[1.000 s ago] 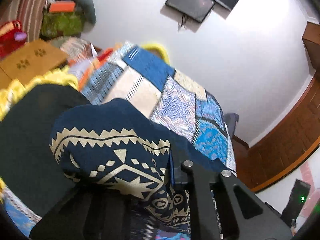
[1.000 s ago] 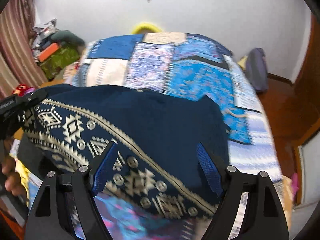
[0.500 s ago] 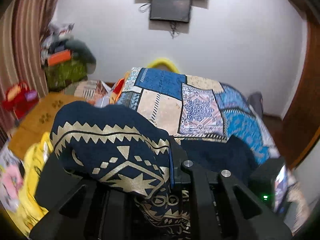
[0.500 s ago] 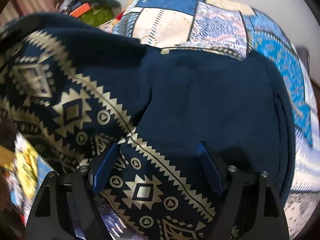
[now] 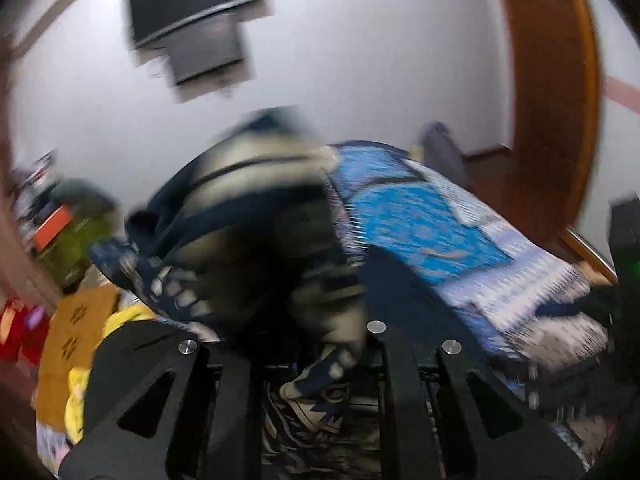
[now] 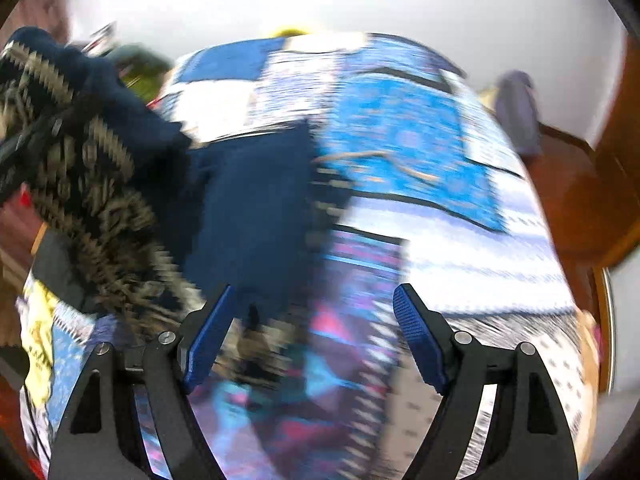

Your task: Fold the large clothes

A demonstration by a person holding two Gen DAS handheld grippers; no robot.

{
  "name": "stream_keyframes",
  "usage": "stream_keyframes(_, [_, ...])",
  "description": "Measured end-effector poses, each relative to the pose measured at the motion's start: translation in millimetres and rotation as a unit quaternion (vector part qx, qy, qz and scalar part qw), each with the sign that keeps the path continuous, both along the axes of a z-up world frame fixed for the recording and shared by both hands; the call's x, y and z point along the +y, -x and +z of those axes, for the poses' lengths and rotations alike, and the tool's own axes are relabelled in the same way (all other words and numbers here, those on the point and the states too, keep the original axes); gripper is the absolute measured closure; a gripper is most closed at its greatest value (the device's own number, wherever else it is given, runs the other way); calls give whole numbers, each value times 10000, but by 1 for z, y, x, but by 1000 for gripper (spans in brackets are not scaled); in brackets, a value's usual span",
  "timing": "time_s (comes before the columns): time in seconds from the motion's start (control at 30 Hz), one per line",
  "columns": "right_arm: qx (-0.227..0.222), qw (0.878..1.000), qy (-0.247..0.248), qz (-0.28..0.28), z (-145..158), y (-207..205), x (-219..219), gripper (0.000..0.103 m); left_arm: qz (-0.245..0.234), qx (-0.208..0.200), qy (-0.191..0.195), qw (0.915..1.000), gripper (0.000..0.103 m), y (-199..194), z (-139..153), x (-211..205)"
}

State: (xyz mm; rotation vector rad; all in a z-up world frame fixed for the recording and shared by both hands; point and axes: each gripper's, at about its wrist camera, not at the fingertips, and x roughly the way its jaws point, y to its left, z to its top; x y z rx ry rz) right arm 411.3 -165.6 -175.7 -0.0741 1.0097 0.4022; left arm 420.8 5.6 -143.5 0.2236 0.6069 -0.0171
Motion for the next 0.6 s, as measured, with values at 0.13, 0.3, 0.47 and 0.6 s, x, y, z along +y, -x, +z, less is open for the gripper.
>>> stream_keyframes(0.13, [198,9980,-238,-555,0,-5,-40,25,-785,899,155,9927,90,-5,-33,-38])
stream_keyframes(0.3, [129,9971,-292,-689,8,-2,-51,25,-1025,1654,763,9779,90,-2,-70,-34])
stream_keyframes(0.47, [-43,9981,-272,-558,24,7,-54,25,-993,1599,791,9789,88,10,-63,-26])
stream_keyframes(0.6, [-232,9982,-374,-415,40,10,-44,25,-1152,1619,881,9761,76,27,-52,-23])
